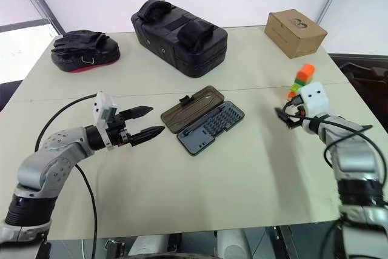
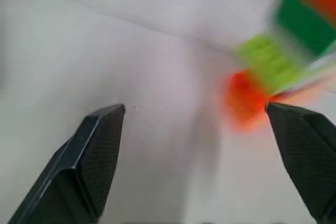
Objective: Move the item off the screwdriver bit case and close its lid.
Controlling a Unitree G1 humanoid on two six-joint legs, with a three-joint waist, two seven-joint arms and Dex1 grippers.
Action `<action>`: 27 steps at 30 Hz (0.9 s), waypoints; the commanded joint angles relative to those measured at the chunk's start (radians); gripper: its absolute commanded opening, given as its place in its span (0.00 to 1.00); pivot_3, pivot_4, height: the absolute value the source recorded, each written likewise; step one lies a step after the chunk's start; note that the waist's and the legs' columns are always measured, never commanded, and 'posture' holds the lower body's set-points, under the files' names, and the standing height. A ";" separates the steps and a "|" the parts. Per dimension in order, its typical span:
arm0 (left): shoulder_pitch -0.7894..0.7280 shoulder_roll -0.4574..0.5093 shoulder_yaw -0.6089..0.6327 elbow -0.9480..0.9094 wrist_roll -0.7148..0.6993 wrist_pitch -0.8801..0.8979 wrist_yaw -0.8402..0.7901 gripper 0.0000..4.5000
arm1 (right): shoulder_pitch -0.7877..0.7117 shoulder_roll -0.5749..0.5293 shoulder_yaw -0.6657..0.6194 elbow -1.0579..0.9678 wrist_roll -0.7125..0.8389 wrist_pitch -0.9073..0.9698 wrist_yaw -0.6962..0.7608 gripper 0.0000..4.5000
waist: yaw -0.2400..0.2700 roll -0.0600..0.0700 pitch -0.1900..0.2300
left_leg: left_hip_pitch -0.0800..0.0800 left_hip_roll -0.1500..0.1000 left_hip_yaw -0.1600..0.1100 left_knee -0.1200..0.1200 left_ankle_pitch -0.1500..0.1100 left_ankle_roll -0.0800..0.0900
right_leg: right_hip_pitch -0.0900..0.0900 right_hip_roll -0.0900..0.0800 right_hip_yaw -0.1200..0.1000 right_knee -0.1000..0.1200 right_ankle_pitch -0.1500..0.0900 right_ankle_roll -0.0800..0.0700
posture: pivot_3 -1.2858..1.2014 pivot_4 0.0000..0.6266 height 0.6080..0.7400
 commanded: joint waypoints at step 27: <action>-0.443 -0.072 -0.145 0.726 0.329 -0.370 -0.166 1.00 | -0.151 -0.028 -0.020 -0.255 0.408 0.238 0.287 0.99 | 0.019 -0.003 0.000 | -0.002 -0.003 -0.002 0.000 -0.001 0.002 | 0.002 -0.001 -0.004 -0.005 0.000 0.000 | 0.52 0.24 1.00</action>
